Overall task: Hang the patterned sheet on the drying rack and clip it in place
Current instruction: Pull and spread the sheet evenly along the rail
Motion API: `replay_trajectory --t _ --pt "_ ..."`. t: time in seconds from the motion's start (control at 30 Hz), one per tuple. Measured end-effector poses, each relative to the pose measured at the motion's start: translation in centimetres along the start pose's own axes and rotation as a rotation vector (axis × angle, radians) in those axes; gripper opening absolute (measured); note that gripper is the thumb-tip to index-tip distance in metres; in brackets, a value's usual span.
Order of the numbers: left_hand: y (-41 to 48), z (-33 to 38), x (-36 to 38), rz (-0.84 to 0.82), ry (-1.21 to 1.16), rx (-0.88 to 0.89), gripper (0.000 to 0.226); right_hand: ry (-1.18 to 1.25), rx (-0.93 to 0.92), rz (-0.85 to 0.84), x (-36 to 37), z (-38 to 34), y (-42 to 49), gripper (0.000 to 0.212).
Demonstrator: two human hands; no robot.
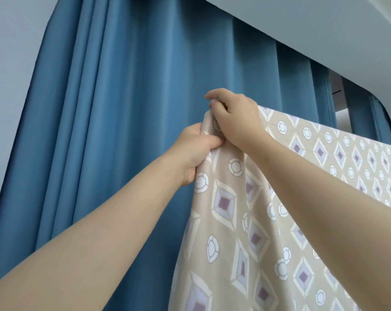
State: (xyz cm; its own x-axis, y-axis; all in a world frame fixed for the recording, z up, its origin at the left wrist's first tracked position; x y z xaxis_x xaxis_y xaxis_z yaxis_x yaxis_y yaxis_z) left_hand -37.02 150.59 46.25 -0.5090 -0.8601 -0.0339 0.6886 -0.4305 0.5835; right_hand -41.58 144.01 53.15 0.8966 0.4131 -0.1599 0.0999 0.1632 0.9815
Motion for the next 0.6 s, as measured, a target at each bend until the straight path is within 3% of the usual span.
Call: replay_trajectory --t 0.33,0.6 --pt "-2.4 -2.6 0.1 -0.014 -0.074 -0.107 0.037 0.037 -0.012 -0.008 0.0 0.1 -3.6 0.041" --pt "-4.3 -4.8 0.2 -0.016 -0.083 -0.206 0.043 0.162 0.113 -0.018 -0.8 0.9 -9.4 0.039"
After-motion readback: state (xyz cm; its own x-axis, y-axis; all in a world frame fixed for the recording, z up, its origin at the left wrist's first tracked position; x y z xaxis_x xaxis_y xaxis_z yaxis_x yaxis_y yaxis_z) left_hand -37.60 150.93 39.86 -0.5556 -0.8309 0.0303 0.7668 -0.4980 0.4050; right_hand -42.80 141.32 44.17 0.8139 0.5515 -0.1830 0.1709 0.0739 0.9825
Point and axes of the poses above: each hand's wrist, its own y-axis towards the middle knuckle, its own x-axis out of the palm, z = x × y, the point moved 8 cm from there along y, towards the middle knuckle, and after that the axes turned 8 degrees about -x, right-handed, at the moved point
